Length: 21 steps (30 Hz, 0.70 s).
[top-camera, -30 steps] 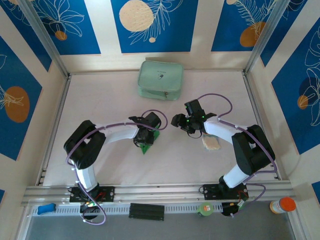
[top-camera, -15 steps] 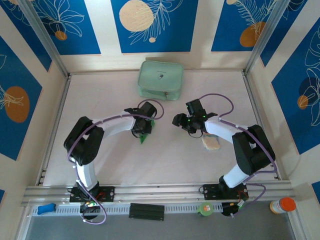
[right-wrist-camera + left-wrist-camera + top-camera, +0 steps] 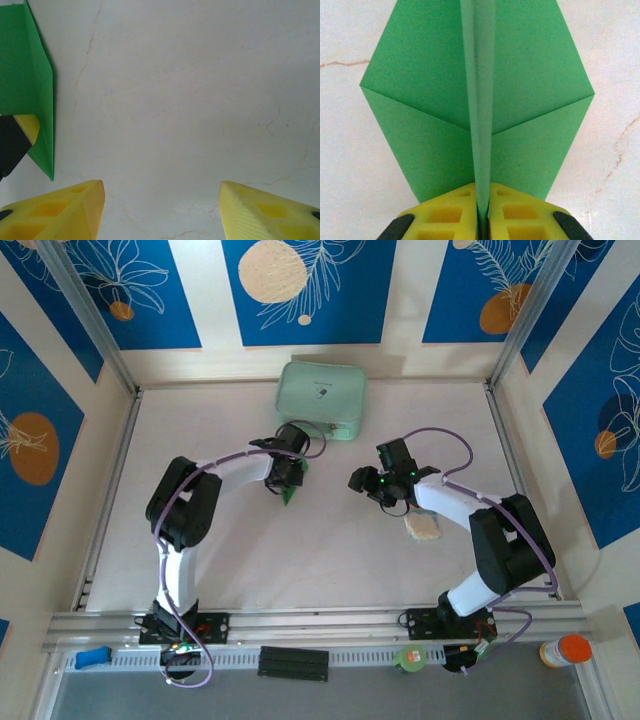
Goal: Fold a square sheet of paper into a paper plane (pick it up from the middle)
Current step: Move the paper plane to the top-center of the table.
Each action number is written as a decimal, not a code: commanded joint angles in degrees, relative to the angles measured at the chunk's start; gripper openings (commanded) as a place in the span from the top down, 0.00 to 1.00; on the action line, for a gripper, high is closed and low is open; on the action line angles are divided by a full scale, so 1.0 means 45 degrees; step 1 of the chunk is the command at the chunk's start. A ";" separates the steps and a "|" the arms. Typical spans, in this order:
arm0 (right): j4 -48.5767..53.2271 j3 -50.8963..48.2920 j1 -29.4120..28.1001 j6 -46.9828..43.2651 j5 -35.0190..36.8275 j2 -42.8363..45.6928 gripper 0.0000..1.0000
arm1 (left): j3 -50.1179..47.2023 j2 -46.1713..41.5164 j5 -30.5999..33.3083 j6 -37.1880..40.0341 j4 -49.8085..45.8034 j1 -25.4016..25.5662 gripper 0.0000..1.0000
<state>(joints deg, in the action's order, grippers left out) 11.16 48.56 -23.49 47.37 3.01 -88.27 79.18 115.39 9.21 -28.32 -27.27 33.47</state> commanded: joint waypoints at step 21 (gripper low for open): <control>0.0216 -0.0351 0.0199 0.0094 -0.0126 0.0459 0.38 | 0.1750 0.1980 0.0481 -0.0757 -0.1533 -0.0276 0.61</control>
<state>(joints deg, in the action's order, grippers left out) 11.18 47.86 -22.90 47.40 3.01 -87.53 86.67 121.08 10.22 -29.56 -30.00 33.10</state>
